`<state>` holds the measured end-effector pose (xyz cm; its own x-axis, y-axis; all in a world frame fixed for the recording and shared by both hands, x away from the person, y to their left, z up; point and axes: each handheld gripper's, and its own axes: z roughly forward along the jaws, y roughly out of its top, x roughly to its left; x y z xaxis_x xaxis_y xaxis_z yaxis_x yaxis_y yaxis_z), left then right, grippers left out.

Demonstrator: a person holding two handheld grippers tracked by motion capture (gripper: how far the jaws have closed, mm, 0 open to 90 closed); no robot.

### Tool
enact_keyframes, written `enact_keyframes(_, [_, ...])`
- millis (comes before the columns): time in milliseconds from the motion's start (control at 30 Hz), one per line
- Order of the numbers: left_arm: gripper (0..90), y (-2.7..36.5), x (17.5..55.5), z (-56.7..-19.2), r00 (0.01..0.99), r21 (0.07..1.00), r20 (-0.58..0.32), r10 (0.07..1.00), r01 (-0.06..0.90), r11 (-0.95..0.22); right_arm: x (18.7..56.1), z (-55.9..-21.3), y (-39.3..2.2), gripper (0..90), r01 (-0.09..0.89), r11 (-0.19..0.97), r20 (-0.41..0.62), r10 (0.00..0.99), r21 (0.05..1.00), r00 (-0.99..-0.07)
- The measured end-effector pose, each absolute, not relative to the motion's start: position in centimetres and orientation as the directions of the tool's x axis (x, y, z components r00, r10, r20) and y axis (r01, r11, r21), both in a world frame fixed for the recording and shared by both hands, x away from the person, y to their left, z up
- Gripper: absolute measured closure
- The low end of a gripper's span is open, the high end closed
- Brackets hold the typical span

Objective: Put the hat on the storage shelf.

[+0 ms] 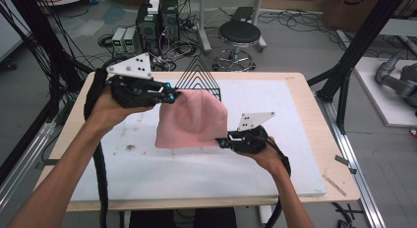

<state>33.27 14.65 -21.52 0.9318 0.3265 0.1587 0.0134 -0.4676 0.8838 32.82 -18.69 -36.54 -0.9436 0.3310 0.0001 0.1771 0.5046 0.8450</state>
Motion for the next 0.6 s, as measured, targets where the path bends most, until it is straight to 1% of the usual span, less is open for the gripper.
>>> enact_keyframes(133, [86.6, 15.1, 33.7, -20.3, 0.925, 0.893, 0.173, 0.338, -0.003, -0.449, 33.2, -34.4, -18.6, 85.0, 0.146, 0.533, -0.052, 0.338, 0.833, -0.940])
enact_keyframes(200, [86.6, 15.3, 33.9, -20.0, 0.923, 0.897, 0.176, 0.341, -0.008, -0.442, 33.3, -33.9, -18.5, 84.9, 0.141, 0.540, -0.062, 0.340, 0.830, -0.938])
enact_keyframes(233, [86.6, 15.5, 34.2, -19.6, 0.918, 0.901, 0.178, 0.355, -0.007, -0.434, 33.5, -32.9, -18.4, 85.0, 0.129, 0.551, -0.089, 0.351, 0.824, -0.932])
enact_keyframes(367, [86.6, 15.9, 35.0, -18.4, 0.906, 0.905, 0.188, 0.378, -0.009, -0.426, 34.3, -30.9, -18.3, 84.9, 0.113, 0.568, -0.130, 0.370, 0.815, -0.920])
enact_keyframes(467, [86.6, 16.2, 35.9, -17.7, 0.891, 0.907, 0.206, 0.405, -0.019, -0.420, 35.1, -29.6, -18.2, 85.0, 0.099, 0.577, -0.161, 0.383, 0.811, -0.910])
enact_keyframes(600, [86.6, 16.5, 37.0, -17.1, 0.881, 0.913, 0.204, 0.427, -0.014, -0.407, 36.4, -28.2, -17.9, 85.0, 0.087, 0.583, -0.192, 0.400, 0.808, -0.896])
